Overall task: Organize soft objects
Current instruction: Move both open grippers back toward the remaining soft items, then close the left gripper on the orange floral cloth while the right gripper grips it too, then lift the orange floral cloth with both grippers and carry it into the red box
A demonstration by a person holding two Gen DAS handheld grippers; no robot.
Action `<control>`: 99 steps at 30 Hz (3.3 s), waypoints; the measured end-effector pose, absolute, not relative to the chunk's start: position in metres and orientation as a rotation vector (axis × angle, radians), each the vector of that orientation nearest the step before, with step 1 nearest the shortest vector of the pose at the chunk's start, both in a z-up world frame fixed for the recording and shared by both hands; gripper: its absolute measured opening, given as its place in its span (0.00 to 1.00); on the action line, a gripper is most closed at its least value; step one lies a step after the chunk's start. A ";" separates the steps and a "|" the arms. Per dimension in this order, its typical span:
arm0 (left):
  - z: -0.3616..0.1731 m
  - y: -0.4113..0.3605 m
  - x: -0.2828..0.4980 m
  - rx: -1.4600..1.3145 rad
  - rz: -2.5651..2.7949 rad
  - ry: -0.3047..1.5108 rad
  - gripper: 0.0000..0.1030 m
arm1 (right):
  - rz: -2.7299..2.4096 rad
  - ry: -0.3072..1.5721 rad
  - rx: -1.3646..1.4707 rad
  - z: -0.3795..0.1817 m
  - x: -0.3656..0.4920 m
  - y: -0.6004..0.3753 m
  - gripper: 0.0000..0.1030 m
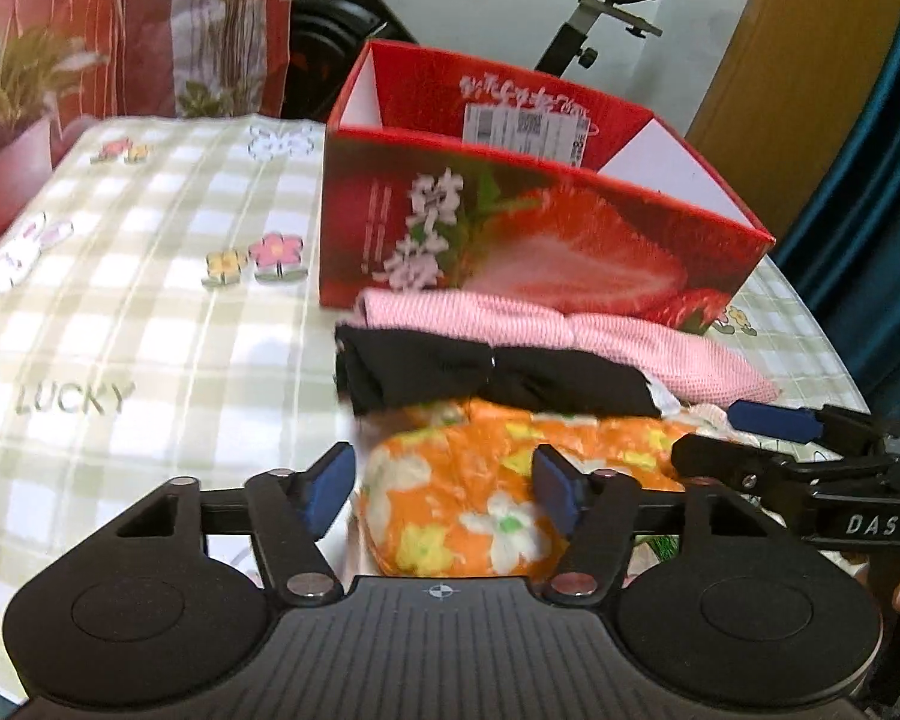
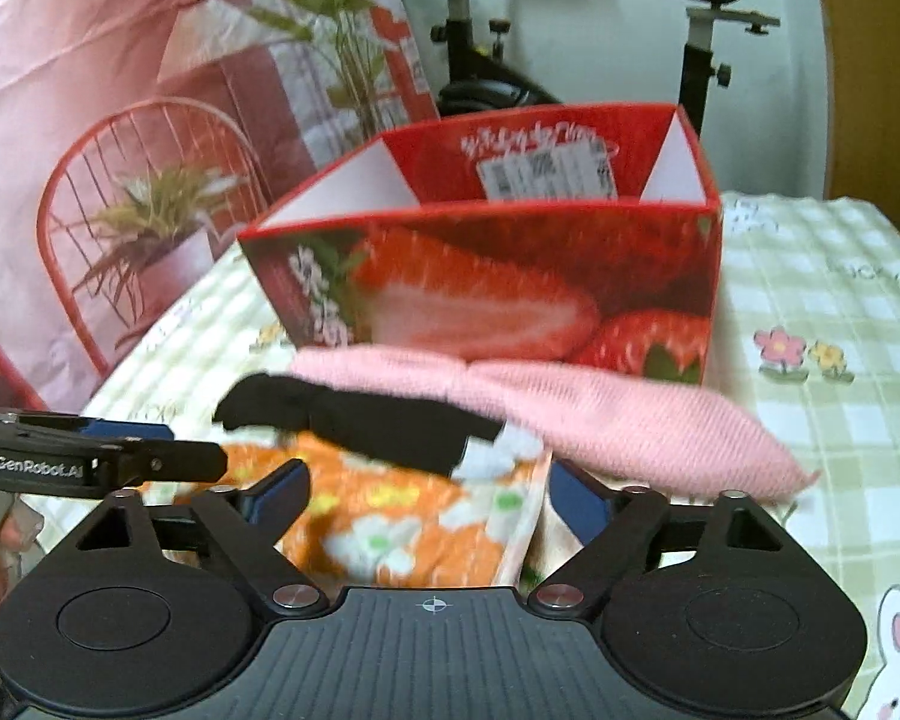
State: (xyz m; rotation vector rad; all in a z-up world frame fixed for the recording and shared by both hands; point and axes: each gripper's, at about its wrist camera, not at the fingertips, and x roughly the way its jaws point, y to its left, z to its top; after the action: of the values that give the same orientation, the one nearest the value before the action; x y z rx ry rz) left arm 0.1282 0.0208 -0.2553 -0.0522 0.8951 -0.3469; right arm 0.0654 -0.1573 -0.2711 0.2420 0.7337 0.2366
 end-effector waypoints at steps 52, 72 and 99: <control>-0.270 0.031 0.103 -0.086 -0.363 0.849 0.27 | 0.266 0.692 0.230 -0.274 0.041 -0.157 0.16; -0.256 0.034 0.100 -0.121 -0.390 0.781 0.16 | 0.283 0.637 0.260 -0.259 0.038 -0.165 0.08; -0.215 0.038 0.086 -0.121 -0.421 0.623 0.16 | 0.284 0.525 0.241 -0.225 0.024 -0.170 0.07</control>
State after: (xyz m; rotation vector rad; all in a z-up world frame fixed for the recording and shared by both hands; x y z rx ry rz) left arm 0.0858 0.0377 -0.2153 -0.1208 0.6230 -0.4212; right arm 0.0244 -0.1702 -0.2248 0.2412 0.5247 0.2838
